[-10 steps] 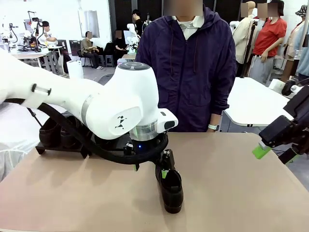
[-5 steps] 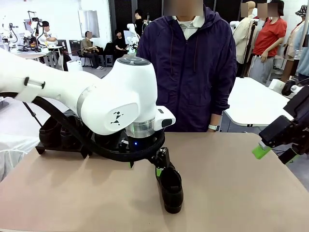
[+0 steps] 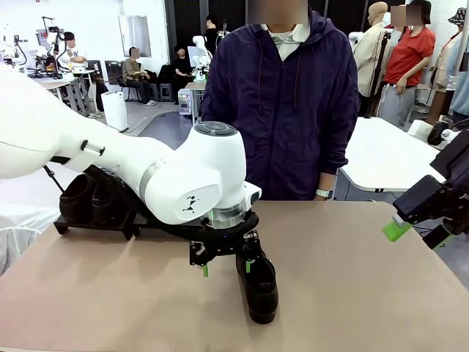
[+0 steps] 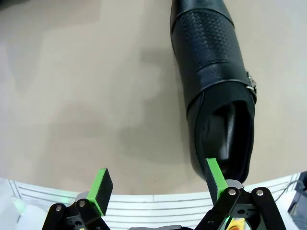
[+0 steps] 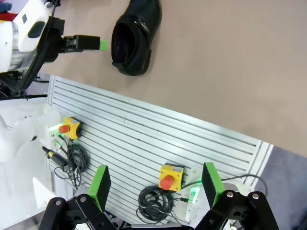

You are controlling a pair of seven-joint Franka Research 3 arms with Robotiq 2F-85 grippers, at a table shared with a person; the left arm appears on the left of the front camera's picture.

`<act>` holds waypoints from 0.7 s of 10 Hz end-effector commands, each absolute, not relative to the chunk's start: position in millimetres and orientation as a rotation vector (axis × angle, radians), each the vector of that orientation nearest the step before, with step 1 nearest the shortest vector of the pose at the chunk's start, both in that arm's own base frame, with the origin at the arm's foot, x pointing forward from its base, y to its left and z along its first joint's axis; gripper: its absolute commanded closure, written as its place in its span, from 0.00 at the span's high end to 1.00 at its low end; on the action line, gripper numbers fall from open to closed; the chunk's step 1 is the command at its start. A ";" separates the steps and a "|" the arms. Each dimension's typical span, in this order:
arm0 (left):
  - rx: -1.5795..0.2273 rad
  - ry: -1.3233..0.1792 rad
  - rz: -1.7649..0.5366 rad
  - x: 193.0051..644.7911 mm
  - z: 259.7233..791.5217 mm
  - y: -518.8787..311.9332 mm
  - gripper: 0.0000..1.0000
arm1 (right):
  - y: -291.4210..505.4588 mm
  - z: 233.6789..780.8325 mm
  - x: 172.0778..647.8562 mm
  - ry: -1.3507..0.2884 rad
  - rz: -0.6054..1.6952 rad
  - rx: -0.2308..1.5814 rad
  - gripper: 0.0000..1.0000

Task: Organize the shoes by placing them on the stand.
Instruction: Place the Shoe from the middle of the table onto the Shoes Stand.

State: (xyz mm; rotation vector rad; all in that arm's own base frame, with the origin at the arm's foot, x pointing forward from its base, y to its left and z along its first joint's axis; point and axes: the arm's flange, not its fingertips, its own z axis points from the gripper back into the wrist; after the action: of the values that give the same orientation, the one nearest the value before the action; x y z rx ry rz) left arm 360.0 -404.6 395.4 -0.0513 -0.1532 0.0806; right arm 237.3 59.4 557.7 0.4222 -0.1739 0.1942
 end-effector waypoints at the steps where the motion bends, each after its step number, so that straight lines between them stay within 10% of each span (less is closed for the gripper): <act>1: -0.057 -0.187 0.160 367.9 387.9 -420.9 1.00 | 58.0 558.7 237.5 -0.172 0.200 0.451 1.00; 7: -0.094 -0.168 0.190 382.5 339.0 -431.6 1.00 | 58.0 558.7 237.5 -0.172 0.200 0.451 1.00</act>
State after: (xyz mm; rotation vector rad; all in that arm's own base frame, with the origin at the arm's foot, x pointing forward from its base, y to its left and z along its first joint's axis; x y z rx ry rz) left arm 379.9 -422.0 342.5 -0.1069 -0.1434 0.1684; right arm 237.2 59.4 557.7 0.4221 -0.1735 0.1943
